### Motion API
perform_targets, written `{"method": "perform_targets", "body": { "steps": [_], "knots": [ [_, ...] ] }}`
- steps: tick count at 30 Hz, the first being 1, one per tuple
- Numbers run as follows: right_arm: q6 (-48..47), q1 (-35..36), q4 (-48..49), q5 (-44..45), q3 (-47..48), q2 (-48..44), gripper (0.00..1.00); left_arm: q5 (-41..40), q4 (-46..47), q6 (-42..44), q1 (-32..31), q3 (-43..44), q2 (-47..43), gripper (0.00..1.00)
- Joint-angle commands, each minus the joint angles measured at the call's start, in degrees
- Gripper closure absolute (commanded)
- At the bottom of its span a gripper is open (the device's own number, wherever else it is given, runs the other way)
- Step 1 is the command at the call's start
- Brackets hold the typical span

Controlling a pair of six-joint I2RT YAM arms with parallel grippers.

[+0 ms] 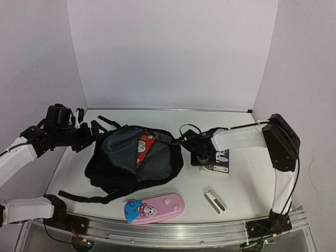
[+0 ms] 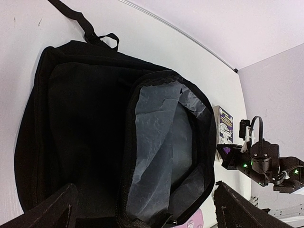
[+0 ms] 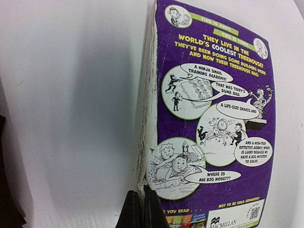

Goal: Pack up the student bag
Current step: Pick up the book from the center of the board.

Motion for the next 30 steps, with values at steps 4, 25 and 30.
{"method": "perform_targets", "body": {
  "steps": [4,25,30],
  "knots": [
    [2.19,-0.27,-5.24,4.3,-1.83,-7.07,1.0,6.12,4.72,2.9,0.15,6.0,3.43,0.0],
    [5.3,-0.27,26.72,-14.76,-18.06,-24.2,1.0,22.17,42.49,-13.54,-17.93,22.68,46.58,0.07],
    [5.88,-0.2,28.47,-15.3,-19.5,-25.56,1.0,24.9,45.41,-15.29,-19.69,30.16,56.65,0.09]
  ]
}}
